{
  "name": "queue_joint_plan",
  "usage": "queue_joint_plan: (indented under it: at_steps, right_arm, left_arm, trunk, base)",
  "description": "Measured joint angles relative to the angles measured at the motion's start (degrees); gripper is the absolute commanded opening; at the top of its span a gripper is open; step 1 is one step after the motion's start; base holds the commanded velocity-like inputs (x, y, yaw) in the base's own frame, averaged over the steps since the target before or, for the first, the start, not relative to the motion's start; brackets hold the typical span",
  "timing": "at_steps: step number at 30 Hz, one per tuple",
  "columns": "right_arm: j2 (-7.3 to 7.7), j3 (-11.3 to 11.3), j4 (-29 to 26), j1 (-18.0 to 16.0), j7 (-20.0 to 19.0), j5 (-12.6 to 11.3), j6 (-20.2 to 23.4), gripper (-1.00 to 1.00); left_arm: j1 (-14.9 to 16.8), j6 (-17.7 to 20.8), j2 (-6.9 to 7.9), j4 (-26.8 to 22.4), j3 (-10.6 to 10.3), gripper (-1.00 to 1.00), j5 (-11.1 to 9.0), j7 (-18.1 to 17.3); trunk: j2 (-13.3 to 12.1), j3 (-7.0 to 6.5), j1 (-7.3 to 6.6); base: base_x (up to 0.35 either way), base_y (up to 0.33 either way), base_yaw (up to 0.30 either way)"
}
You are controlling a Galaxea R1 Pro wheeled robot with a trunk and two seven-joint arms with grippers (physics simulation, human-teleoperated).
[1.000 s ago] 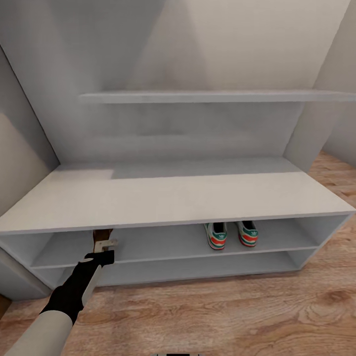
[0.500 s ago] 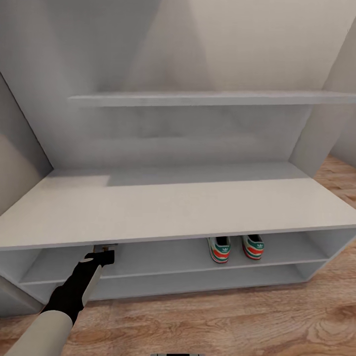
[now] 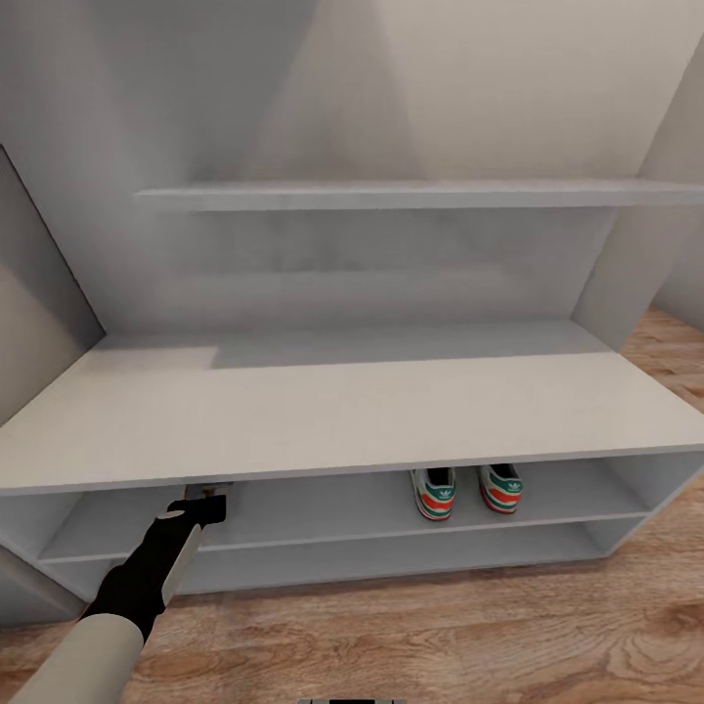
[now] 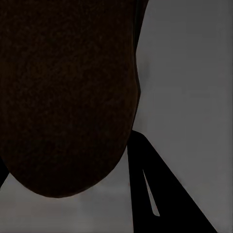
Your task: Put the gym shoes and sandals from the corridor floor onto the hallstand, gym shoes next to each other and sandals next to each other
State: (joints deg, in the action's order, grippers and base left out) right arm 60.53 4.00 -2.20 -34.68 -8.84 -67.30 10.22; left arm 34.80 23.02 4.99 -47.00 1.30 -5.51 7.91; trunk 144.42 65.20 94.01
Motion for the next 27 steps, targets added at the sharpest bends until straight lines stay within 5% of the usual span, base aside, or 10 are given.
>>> queue_joint_plan:
  at_steps: [1,21,27]
  right_arm:
    - [0.0,-0.01,0.0,0.0,0.0,0.0,0.0,-1.0]
    - [0.0,-0.02,0.0,0.0,0.0,0.0,0.0,-1.0]
    - [0.0,0.0,0.0,0.0,0.0,0.0,0.0,-1.0]
  left_arm:
    - [0.0,0.0,0.0,0.0,0.0,1.0,0.0,0.0]
    - [0.0,0.08,0.09,-0.01,0.0,1.0,0.19,-0.08]
    - [0.0,0.0,0.09,-0.01,0.0,1.0,0.23,-0.08]
  trunk:
    - [0.0,0.0,0.0]
    - [0.0,0.0,0.0]
    - [0.0,0.0,0.03]
  base:
    - [0.0,0.0,0.0]
    - [-0.003,0.0,0.0]
    - [-0.238,0.0,0.0]
